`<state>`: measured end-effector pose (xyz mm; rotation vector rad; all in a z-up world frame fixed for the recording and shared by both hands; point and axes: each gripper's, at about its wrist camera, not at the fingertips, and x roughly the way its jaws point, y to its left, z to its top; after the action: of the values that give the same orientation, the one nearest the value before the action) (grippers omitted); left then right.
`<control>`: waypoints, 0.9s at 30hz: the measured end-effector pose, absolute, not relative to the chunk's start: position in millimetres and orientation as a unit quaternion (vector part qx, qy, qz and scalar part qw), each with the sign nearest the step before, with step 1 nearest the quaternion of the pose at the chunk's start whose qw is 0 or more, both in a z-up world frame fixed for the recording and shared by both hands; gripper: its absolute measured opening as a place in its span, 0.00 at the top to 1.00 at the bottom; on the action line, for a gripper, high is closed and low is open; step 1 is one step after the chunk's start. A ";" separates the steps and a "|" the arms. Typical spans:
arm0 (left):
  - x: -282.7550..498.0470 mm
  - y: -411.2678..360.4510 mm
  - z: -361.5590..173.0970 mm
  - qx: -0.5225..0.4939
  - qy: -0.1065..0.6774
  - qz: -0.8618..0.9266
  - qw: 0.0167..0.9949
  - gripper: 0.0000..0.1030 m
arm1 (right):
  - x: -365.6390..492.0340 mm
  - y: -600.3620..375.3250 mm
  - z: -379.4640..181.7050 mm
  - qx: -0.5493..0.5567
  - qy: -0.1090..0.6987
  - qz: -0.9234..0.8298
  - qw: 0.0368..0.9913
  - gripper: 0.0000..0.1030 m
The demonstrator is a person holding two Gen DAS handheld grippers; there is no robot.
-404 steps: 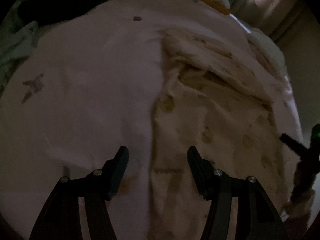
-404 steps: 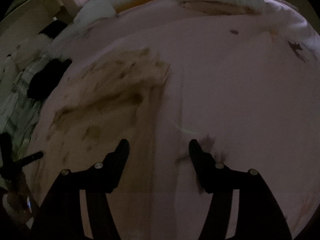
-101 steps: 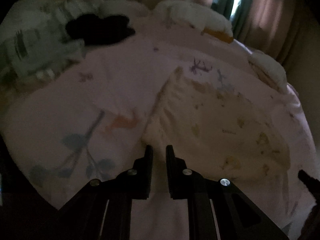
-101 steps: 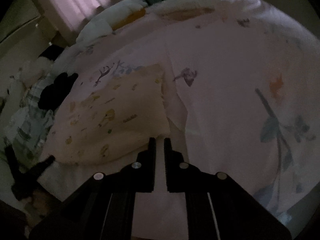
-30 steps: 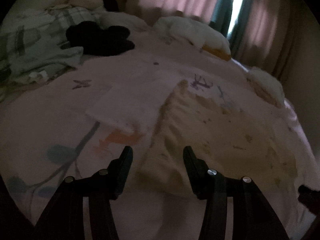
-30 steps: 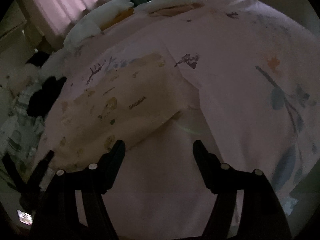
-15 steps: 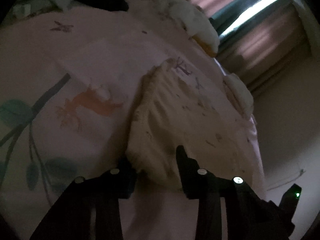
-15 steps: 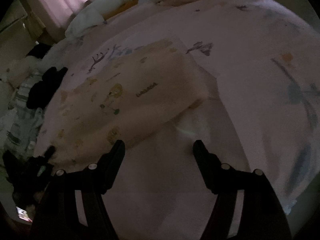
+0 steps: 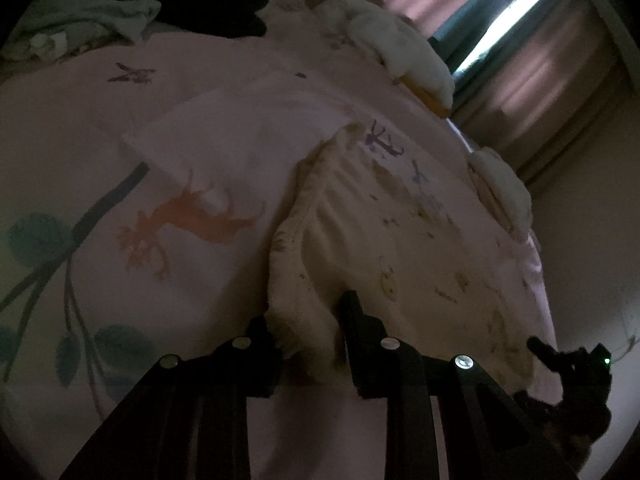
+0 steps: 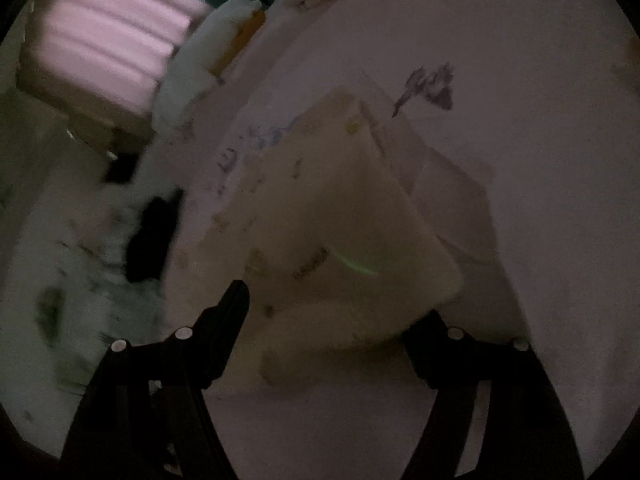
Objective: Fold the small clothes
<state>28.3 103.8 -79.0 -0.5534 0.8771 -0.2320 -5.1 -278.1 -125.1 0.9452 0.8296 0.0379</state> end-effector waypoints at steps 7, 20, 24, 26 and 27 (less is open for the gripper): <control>27.2 108.0 -80.0 -0.269 0.421 -0.108 0.860 0.76 | -6.7 -278.9 -144.9 0.433 0.372 -0.020 0.821 0.92; 20.9 107.1 -77.4 -0.236 0.415 -0.094 0.874 0.76 | -1.1 -272.1 -132.4 0.356 0.389 -0.042 0.849 0.91; 21.8 112.1 -78.2 -0.250 0.418 -0.097 0.868 0.76 | 4.3 -272.9 -117.2 0.375 0.384 -0.038 0.843 0.90; 21.9 116.7 -77.3 -0.253 0.418 -0.097 0.867 0.76 | 6.9 -267.0 -103.8 0.391 0.356 -0.004 0.849 0.90; 21.5 119.0 -75.2 -0.249 0.414 -0.090 0.871 0.76 | 8.8 -262.4 -95.1 0.393 0.343 0.012 0.853 0.90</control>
<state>21.5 119.0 -75.2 -0.5200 0.8660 -0.1891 8.8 -262.4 -95.1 0.8279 0.7215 0.0254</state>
